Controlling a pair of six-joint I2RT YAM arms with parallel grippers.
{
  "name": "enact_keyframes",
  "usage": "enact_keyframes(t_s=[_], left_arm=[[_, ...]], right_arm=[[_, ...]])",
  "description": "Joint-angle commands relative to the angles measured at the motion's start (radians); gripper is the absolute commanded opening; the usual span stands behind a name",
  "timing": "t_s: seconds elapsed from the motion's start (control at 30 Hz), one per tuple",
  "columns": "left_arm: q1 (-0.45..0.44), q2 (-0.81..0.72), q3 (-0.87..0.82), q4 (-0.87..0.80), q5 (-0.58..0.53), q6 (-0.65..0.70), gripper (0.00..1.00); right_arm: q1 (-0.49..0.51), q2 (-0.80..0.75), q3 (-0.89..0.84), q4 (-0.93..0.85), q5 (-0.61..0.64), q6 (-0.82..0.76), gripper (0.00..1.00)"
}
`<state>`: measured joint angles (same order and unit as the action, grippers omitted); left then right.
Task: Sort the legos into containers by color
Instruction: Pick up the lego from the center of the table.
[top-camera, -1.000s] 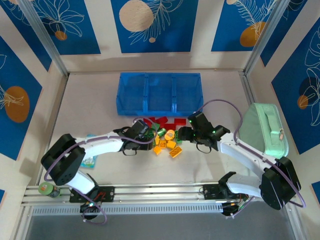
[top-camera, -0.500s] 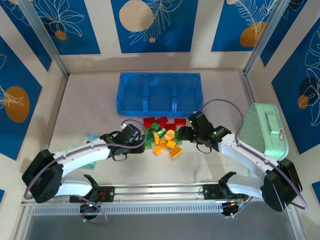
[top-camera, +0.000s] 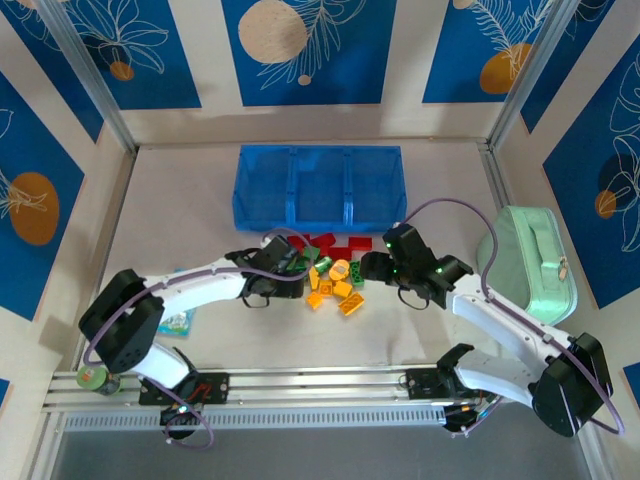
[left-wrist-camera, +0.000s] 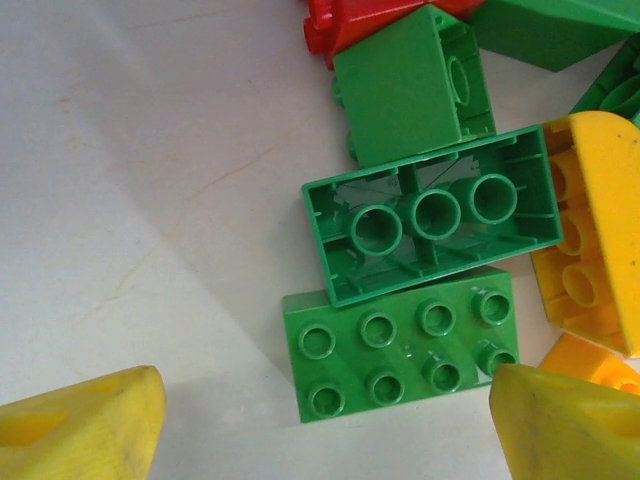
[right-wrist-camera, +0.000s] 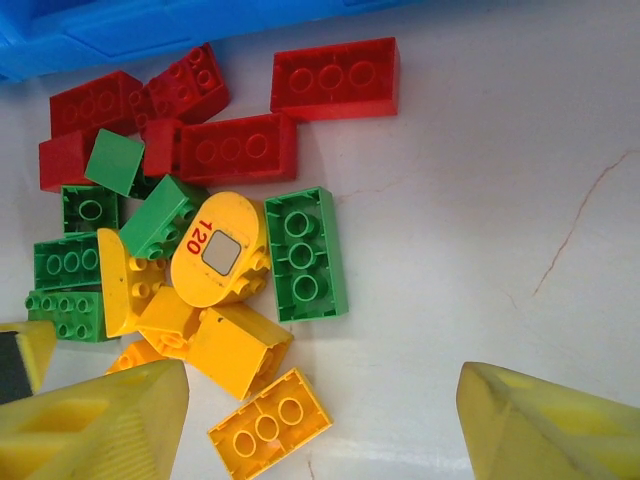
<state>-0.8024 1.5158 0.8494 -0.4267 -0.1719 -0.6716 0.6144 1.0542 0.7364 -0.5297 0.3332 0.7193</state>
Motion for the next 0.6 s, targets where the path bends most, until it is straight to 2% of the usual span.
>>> enact_keyframes(t_s=[0.0,0.57], left_arm=[[-0.011,0.035,0.043,0.001,0.018,0.019,0.84],[-0.049,0.155,0.112,-0.025,0.004,0.014,0.79]], right_arm=[[-0.008,-0.019,-0.010,-0.026,0.009,0.014,0.72],[-0.035,-0.034,-0.055,0.015,-0.016,0.020,0.72]])
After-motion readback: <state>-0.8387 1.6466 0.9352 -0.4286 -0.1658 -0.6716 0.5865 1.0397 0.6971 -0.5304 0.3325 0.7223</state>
